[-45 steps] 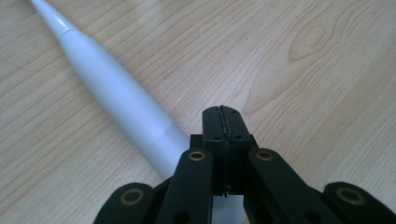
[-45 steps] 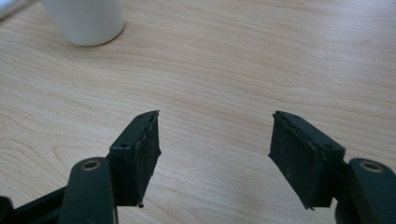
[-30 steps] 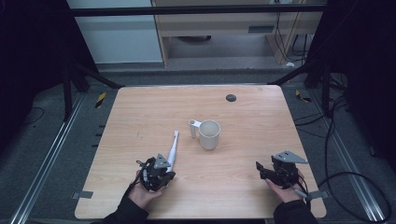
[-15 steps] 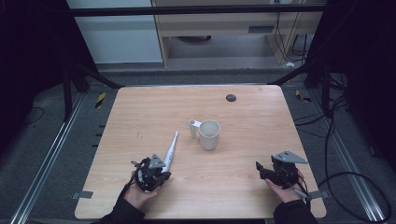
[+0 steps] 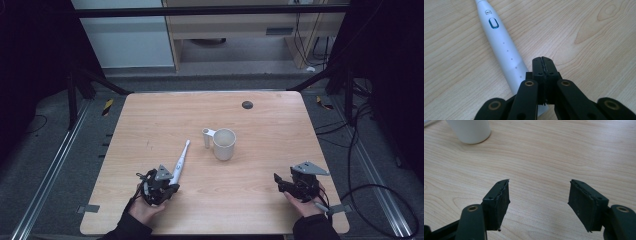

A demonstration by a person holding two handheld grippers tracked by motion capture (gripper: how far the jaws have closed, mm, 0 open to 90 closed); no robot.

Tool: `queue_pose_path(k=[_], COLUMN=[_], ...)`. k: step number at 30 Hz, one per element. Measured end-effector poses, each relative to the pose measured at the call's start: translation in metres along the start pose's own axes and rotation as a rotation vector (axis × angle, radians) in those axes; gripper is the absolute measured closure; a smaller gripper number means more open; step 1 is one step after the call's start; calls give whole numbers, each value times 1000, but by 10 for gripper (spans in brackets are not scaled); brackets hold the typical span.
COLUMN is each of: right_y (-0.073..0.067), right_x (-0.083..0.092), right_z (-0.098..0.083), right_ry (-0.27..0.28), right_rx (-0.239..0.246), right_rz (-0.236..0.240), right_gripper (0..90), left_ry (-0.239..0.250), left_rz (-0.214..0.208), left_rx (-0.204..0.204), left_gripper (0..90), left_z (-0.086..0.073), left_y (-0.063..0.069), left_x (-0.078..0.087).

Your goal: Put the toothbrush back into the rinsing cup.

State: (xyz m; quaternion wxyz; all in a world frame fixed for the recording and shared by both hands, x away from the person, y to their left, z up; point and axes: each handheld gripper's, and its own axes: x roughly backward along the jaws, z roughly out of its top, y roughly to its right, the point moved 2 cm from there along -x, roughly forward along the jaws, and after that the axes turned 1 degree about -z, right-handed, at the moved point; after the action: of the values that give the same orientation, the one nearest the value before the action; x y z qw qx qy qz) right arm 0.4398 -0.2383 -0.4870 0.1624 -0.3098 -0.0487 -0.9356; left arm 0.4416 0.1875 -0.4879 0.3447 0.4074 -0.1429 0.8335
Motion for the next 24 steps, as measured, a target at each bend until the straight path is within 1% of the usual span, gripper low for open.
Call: queue_pose_path(k=[4, 6, 10, 17, 24], right_y=[0, 0, 0, 0, 0], right_x=[0, 0, 0, 0, 0], right_z=[0, 0, 0, 0, 0], right_ry=[0, -1, -1, -1, 0], right_rx=[-1, -1, -1, -3, -2], right_rz=[0, 0, 0, 1, 0], right_gripper=[329, 330, 330, 331, 331], left_ry=[1, 1, -1, 0, 19], left_rz=[8, 9, 19, 27, 41], left_rx=[9, 8, 21, 28, 39], left_gripper=[894, 893, 893, 892, 890], left_z=[-2, -3, -6, -8, -7], left_y=[-3, -4, -8, -12, -18], left_x=[3, 3, 6, 8, 14])
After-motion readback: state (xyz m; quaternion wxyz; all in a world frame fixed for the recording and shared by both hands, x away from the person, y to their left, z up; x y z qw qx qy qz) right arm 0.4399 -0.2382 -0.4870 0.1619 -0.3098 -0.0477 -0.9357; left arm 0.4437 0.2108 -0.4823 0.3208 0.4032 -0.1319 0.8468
